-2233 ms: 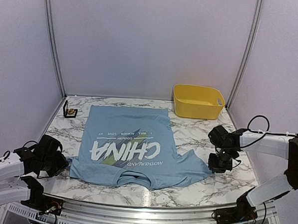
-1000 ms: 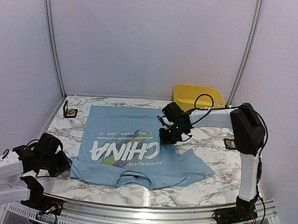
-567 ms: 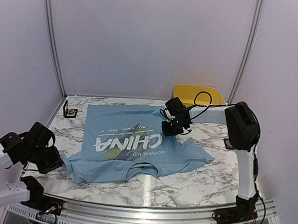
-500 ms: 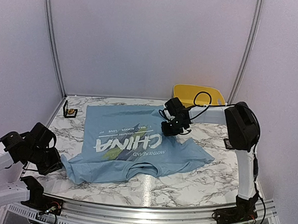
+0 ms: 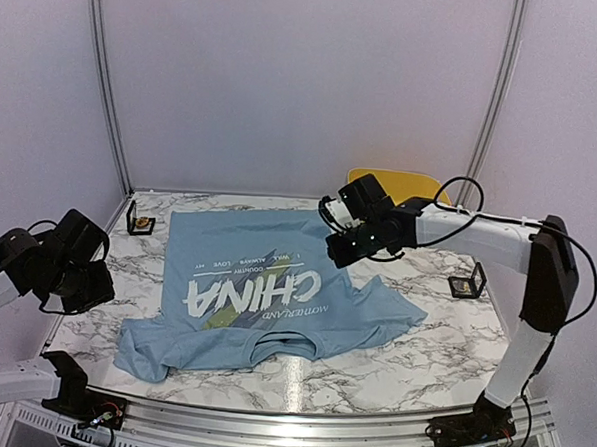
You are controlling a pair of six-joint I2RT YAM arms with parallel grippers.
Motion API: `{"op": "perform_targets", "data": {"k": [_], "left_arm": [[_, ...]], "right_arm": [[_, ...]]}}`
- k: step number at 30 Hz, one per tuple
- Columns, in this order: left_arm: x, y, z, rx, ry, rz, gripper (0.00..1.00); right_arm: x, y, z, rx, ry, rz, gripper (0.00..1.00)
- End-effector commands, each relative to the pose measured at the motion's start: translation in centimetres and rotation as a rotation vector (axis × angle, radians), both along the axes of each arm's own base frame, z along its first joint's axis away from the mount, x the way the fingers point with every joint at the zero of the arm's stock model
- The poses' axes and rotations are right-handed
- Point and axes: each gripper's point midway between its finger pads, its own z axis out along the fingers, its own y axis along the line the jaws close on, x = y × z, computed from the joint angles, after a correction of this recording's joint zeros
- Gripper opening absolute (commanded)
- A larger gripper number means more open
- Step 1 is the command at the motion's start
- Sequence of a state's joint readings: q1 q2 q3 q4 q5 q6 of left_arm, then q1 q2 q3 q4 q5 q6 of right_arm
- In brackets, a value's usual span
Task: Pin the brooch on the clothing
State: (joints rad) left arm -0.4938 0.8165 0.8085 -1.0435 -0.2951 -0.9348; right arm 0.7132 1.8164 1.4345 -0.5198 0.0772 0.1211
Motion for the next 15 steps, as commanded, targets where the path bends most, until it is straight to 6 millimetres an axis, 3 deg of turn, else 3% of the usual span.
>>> {"op": "perform_targets", "data": {"k": [1, 4, 7, 10, 15], "left_arm": [[0.6, -2.2, 0.3, 0.004, -0.061, -0.141, 0.27], [1.2, -7.4, 0.7, -0.034, -0.116, -0.379, 0.22], [1.3, -14.0, 2.5, 0.008, -0.202, -0.709, 0.26], [0.0, -19.7, 2.0, 0.132, -0.228, -1.020, 0.37], [-4.3, -27.0, -2.2, 0.288, -0.242, -1.442, 0.55]], "right_arm": [[-9.0, 1.5, -3.5, -0.032, 0.168, 0.150, 0.05], [-14.0, 2.0, -5.5, -0.050, 0.253, 0.177, 0.00], [-17.6, 2.6, -7.0, -0.049, 0.318, 0.209, 0.03], [-18.8, 2.5, -7.2, -0.055, 0.318, 0.201, 0.09], [-19.7, 2.1, -7.7, -0.024, 0.343, 0.152, 0.19]]}}
